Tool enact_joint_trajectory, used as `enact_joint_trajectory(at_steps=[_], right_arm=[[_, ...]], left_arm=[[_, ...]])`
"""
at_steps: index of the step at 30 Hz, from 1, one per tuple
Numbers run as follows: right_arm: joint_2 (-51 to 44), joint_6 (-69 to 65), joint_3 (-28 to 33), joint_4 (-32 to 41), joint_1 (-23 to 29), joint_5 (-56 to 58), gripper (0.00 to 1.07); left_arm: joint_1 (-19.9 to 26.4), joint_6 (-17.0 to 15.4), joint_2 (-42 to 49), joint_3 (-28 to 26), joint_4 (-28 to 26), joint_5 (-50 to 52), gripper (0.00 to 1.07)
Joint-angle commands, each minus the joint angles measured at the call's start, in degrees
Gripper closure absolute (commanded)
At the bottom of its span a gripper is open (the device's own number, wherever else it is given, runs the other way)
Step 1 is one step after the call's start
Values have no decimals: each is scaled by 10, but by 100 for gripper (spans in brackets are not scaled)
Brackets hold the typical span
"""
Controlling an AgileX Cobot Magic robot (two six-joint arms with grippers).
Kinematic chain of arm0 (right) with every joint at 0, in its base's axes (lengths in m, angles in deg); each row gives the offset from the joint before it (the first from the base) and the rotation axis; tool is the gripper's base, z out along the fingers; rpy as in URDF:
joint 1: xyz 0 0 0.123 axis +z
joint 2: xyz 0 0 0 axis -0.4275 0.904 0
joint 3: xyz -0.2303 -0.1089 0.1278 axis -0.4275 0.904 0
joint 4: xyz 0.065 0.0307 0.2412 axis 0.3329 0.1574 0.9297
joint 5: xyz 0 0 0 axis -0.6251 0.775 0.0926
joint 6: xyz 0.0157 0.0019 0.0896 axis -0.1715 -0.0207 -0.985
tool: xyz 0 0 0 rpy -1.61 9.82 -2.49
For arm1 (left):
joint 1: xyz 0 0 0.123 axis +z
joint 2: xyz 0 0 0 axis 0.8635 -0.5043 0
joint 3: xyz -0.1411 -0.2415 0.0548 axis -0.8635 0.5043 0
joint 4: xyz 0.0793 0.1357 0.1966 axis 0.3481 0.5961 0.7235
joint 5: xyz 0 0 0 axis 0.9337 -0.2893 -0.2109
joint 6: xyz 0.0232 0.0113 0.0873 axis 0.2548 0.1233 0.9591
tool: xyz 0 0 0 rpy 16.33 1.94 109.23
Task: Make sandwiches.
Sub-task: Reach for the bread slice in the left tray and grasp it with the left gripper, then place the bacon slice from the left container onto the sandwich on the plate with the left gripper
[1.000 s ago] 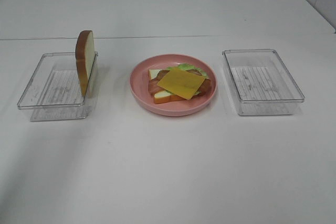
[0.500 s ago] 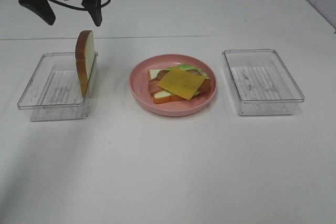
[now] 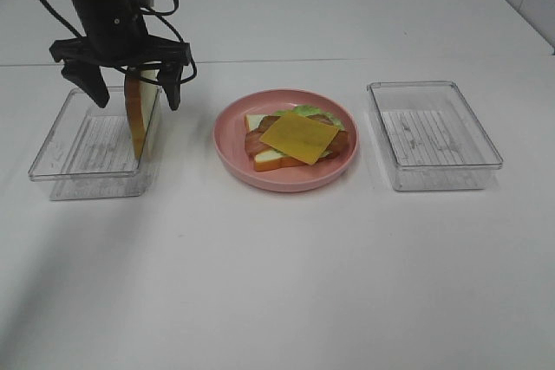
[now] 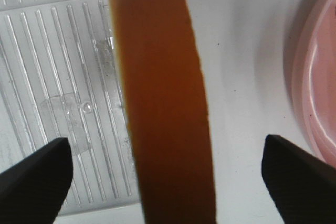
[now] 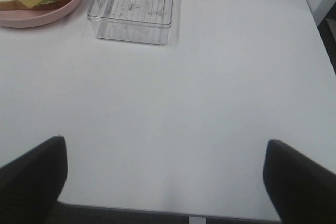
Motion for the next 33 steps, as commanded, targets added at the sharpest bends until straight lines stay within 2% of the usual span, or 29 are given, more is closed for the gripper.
enact_joint_trajectory(at_steps=[1, 2, 4, 5, 6, 7, 8, 9, 10, 11, 16, 28, 33], right_arm=[[-19, 3, 1, 1, -3, -2, 9], [-19, 3, 1, 1, -3, -2, 9], [-19, 3, 1, 1, -3, -2, 9], [-19, 3, 1, 1, -3, -2, 9], [-19, 3, 1, 1, -3, -2, 9], [-19, 3, 1, 1, -3, -2, 9], [-19, 3, 1, 1, -3, -2, 9], [-19, 3, 1, 1, -3, -2, 9], [-19, 3, 1, 1, -3, -2, 9], [-19, 3, 1, 1, -3, -2, 9], [-19, 3, 1, 1, -3, -2, 9], [-19, 3, 1, 1, -3, -2, 9], [-19, 3, 1, 1, -3, -2, 9]], left_arm=[[1, -15, -4, 3, 2, -1, 27], [1, -15, -4, 3, 2, -1, 27], [1, -23, 0, 3, 14, 8, 48], [1, -23, 0, 3, 14, 8, 48], [1, -32, 2, 3, 25, 10, 65], [1, -32, 2, 3, 25, 10, 65], [1, -37, 5, 3, 37, 9, 84], [1, -38, 7, 3, 44, 9, 94], [1, -38, 7, 3, 44, 9, 94], [1, -40, 11, 3, 53, 7, 107], [1, -53, 26, 2, 77, -9, 107], [-3, -47, 91, -42, 79, -38, 107], [-3, -37, 117, -66, 33, -23, 107]])
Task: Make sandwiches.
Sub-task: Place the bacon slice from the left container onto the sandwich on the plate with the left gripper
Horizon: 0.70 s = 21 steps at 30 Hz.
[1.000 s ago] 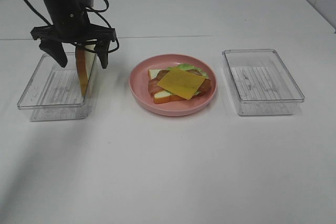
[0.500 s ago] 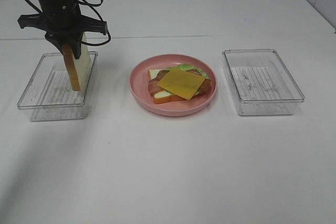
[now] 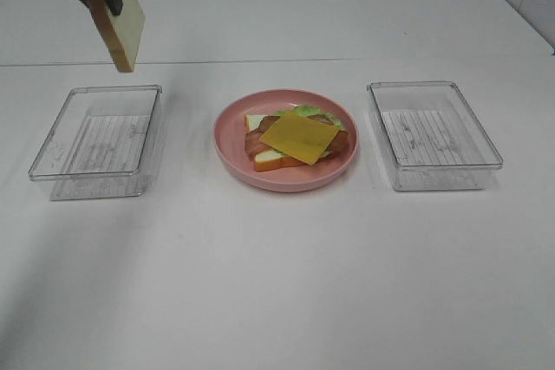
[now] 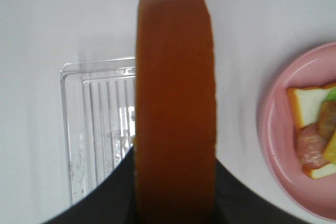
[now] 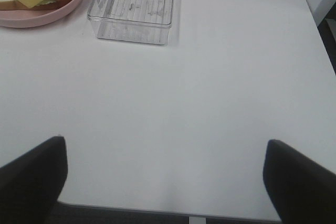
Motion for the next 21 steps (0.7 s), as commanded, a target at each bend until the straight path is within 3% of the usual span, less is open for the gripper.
enact_joint_trajectory(at_steps=[1, 2, 3, 5, 6, 7, 8, 10, 11, 13, 15, 16, 21], right_arm=[[-19, 3, 1, 1, -3, -2, 9], [-19, 3, 1, 1, -3, -2, 9], [-19, 3, 1, 1, -3, -2, 9], [-19, 3, 1, 1, -3, -2, 9], [-19, 3, 1, 1, -3, -2, 9], [-19, 3, 1, 1, -3, -2, 9], [-19, 3, 1, 1, -3, -2, 9], [-19, 3, 1, 1, -3, -2, 9], [-19, 3, 1, 1, -3, -2, 9], [-19, 3, 1, 1, -3, -2, 9], [-19, 3, 1, 1, -3, -2, 9], [-19, 3, 1, 1, -3, -2, 9], [-19, 3, 1, 1, -3, -2, 9]], left_arm=[[-3, 19, 17, -10, -49, -11, 107], [-3, 45, 18, -14, -86, -6, 107], [-3, 45, 18, -14, -86, -6, 107], [-3, 88, 11, -14, -156, 1, 107], [-3, 88, 11, -14, -156, 1, 107], [-3, 112, 6, -14, -209, 3, 107], [-3, 112, 6, -14, -209, 3, 107], [-3, 144, -5, -13, -285, 15, 107], [-3, 144, -5, -13, -285, 15, 107], [-3, 177, -18, -13, -358, 20, 107], [-3, 186, -22, -13, -376, 20, 107], [-3, 199, -37, -13, -415, 19, 107], [-12, 201, -71, -13, -461, 19, 107]])
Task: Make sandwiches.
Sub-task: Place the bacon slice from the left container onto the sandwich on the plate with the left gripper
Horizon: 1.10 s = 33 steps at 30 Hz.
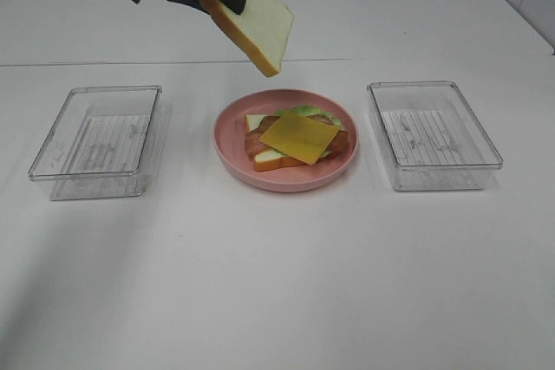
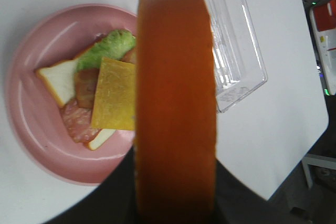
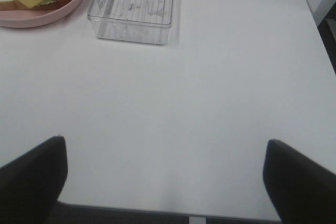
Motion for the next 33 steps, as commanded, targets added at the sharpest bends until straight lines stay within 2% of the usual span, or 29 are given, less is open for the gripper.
enact_joint_trajectory(at_steps=[1, 11, 17, 22, 26, 31, 32, 33], right_arm=[[-19, 3, 1, 1, -3, -2, 9], [-18, 3, 1, 1, -3, -2, 9], [-18, 3, 1, 1, -3, -2, 9], [-18, 3, 1, 1, -3, -2, 9], [-18, 3, 1, 1, -3, -2, 9], [-18, 3, 1, 1, -3, -2, 9], [-18, 3, 1, 1, -3, -2, 9], [-18, 3, 1, 1, -3, -2, 9]], left_arm=[[-9, 5, -17, -1, -28, 5, 107], [-52, 23, -88, -1, -37, 35, 107], [-57, 23, -116, -1, -74, 63, 107], [-57, 22, -128, -1, -74, 65, 107], [-56, 1, -146, -1, -73, 65, 107], [-56, -5, -152, -1, -43, 71, 107], [-56, -25, -152, -1, -28, 74, 107], [-56, -25, -152, -1, -28, 74, 107]])
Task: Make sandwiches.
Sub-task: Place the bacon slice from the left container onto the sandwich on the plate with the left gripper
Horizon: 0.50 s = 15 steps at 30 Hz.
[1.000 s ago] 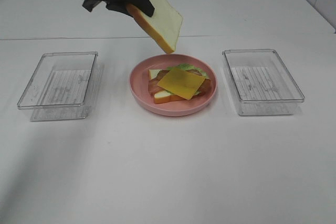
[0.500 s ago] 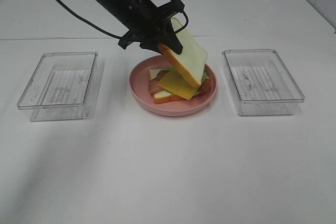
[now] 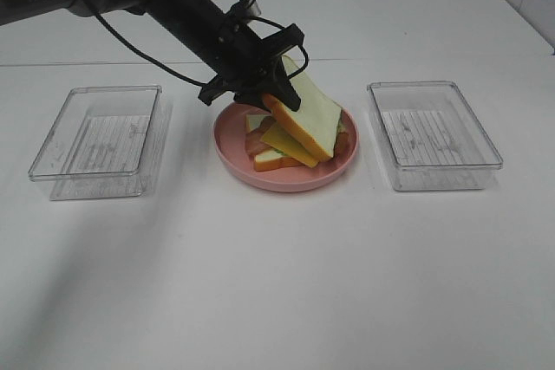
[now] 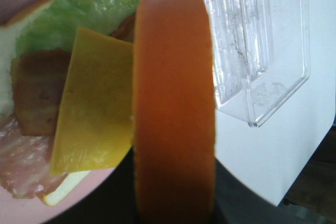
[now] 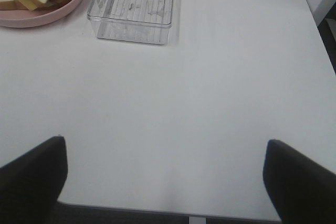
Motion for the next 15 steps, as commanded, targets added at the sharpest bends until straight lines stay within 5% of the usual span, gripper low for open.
enact_joint_trajectory(at_steps=[1, 8, 10, 11, 13, 15], right_arm=[[-18, 3, 1, 1, -3, -2, 9], [-18, 3, 1, 1, -3, -2, 9], [-18, 3, 1, 1, -3, -2, 9], [-18, 3, 1, 1, -3, -2, 9], [-18, 3, 1, 1, -3, -2, 9], [-18, 3, 1, 1, -3, -2, 9]], left_arm=[[-1, -33, -3, -1, 32, 11, 107], [-1, -45, -3, -1, 72, -1, 78], [-1, -48, 1, -3, 80, -3, 39], [-1, -48, 1, -3, 80, -3, 39], [-1, -50, 1, -25, 83, -10, 11], [-1, -54, 1, -34, 87, -14, 7]])
